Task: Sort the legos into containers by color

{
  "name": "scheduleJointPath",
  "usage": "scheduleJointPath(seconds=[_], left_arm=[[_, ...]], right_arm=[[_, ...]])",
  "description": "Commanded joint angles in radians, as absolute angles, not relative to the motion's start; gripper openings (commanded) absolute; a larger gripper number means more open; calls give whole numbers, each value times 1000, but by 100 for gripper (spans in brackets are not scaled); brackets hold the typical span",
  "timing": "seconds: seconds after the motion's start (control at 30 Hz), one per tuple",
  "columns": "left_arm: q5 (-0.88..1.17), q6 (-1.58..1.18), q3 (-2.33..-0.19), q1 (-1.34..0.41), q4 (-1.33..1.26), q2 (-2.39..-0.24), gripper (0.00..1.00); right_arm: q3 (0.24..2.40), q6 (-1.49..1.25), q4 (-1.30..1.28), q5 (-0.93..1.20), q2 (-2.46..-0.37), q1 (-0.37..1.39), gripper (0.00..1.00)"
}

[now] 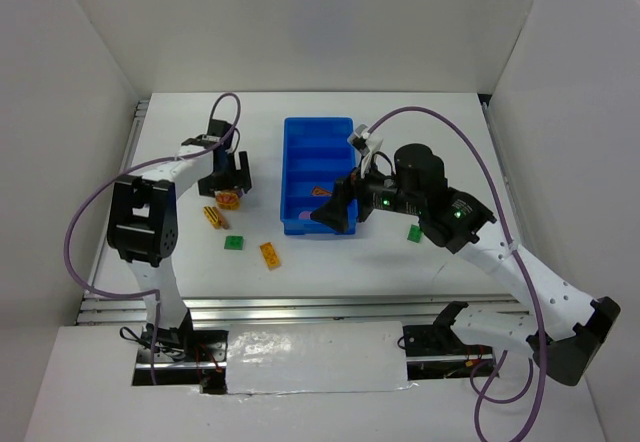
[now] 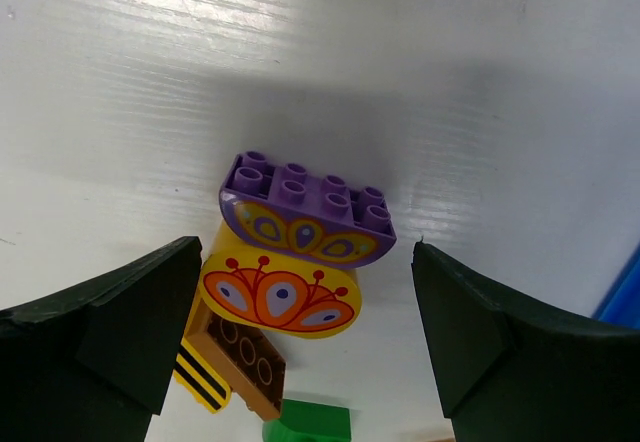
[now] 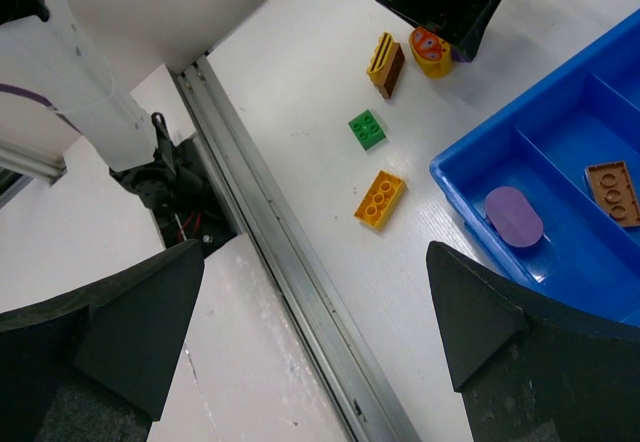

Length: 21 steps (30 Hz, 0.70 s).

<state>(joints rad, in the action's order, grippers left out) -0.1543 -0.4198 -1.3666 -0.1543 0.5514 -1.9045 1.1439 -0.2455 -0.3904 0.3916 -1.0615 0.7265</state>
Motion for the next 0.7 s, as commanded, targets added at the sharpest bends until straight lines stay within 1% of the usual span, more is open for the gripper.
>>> scheduleJointPath(seconds=[0.0,0.33,0.43,0.47,0.57,0.67], left_arm=[[-176,-416,-1348,-185,532,-1925,99],[-192,-439,-1351,-199,534,-1956,99],[-201,-448,-1354,-199,535,-1970,95],[-204,-454,-1353,-199,534,-1971,91],[-218,-469,-1351,-199,538,-1976,86],[-236,-477,-1353,-201,541,-1974,86]], right_arm=[[1140,-238,-336,419,-1038,739,100],[1131,-232,-336,399,-1023,747,100],[1123,-230,-330,396,-1009,747,100],[1121,-230,-328,394,-1006,749,100],[1121,-229,-331,391,-1005,747,100],[1121,-227,-330,399,-1008,750,100]])
